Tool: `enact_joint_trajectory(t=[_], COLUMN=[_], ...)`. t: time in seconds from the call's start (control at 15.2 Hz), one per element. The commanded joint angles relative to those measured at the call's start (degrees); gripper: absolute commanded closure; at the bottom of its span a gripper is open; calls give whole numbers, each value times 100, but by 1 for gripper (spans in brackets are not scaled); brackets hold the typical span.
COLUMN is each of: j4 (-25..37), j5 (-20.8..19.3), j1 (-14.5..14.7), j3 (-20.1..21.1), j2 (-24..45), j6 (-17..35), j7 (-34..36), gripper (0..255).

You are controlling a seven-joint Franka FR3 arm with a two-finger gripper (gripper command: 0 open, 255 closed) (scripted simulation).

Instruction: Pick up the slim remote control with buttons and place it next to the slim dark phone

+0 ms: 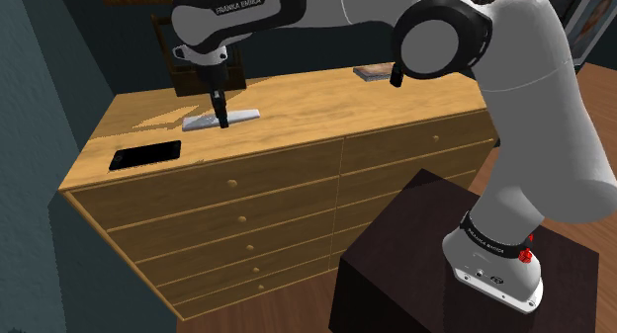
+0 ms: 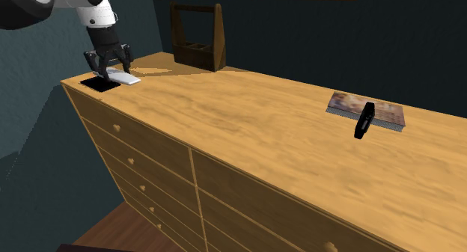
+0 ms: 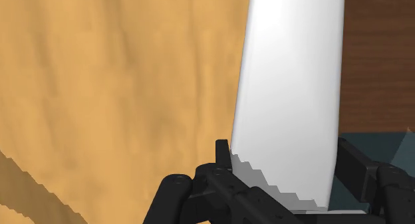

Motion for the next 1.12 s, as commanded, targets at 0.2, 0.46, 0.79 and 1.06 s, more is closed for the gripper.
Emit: enact_joint_trajectory(t=[0.2,0.46,0.79,1.06], j4=[2309,1773,1311,1039], j5=[-7,-6,-2,3], j1=[315,341,361,371], j3=[121,115,114,116], j2=[1353,1225,1182,1203], j6=[-939,-532,-115,178], j7=[569,552,536,526], gripper=[255,255,255,255])
